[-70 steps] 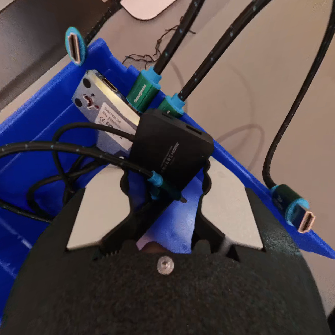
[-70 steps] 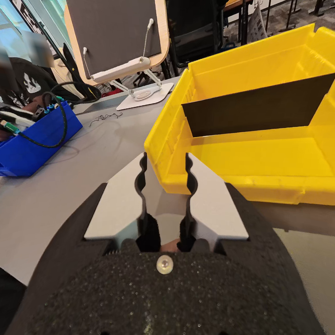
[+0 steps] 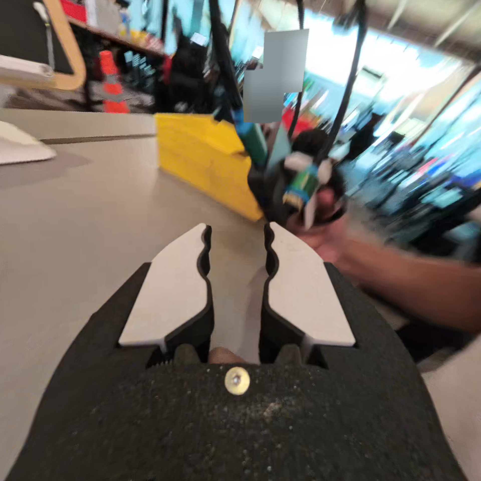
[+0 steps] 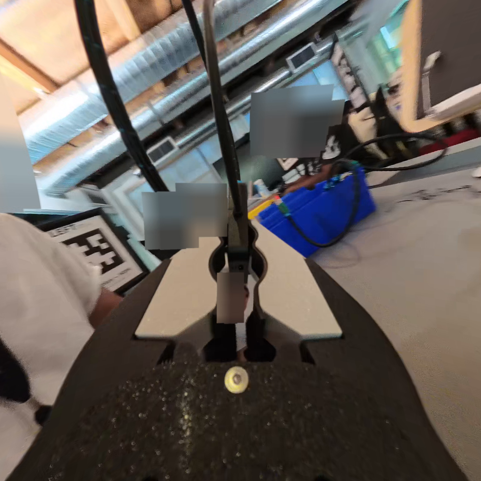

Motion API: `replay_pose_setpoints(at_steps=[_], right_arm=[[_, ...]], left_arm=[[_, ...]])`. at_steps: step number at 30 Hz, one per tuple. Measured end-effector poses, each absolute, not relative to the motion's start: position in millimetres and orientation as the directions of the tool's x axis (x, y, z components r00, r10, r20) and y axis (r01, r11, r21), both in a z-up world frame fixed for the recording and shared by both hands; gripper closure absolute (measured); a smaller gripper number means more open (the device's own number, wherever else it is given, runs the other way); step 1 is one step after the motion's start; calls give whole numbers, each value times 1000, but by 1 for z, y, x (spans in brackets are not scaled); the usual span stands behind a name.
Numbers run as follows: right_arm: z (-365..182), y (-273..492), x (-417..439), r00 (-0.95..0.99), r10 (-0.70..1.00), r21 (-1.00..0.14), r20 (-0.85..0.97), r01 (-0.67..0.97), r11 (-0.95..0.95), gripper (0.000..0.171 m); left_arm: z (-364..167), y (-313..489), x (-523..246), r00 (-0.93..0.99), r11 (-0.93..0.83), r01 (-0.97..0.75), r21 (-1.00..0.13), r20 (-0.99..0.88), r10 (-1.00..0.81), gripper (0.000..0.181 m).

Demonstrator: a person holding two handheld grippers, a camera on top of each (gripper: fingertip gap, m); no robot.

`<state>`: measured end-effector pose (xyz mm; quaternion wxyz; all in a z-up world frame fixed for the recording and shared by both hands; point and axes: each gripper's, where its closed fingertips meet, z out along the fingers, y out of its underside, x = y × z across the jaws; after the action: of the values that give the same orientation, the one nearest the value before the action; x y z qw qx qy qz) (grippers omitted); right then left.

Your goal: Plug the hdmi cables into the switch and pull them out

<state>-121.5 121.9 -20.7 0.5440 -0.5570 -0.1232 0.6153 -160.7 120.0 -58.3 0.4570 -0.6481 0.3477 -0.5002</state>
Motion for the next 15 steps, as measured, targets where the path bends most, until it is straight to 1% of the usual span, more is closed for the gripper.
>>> replay_pose_setpoints(at_steps=[2, 4, 5, 8, 10, 13, 15], right_arm=[[-20, 112, -135, 147, 823, -754, -548, -513, -410, 160], [-21, 106, -147, 135, 833, -767, -537, -489, -416, 159], [-23, 107, -151, 140, 831, -769, -538, -485, -417, 159], [-26, 108, -160, 137, 822, -759, -553, -489, -430, 159], [-26, 105, -166, 100, 823, -747, -559, -491, -448, 159], [-25, 105, -169, 80, 820, -735, -567, -499, -459, 159], [-26, 106, -170, 64, 811, -716, -582, -512, -474, 159]], left_arm=[[-36, 114, -162, 87, -497, 161, -853, 513, -854, 142], [-28, 110, -162, -3, -563, 212, -798, 576, -817, 143], [-27, 105, -162, -24, -565, 215, -797, 574, -819, 144], [-33, 98, -157, 0, -541, 195, -818, 552, -834, 152], [-31, 100, -160, -3, -556, 237, -796, 572, -820, 163], [-29, 99, -161, -54, -590, 258, -765, 598, -800, 168], [-30, 100, -162, -36, -570, 266, -778, 583, -812, 168]])
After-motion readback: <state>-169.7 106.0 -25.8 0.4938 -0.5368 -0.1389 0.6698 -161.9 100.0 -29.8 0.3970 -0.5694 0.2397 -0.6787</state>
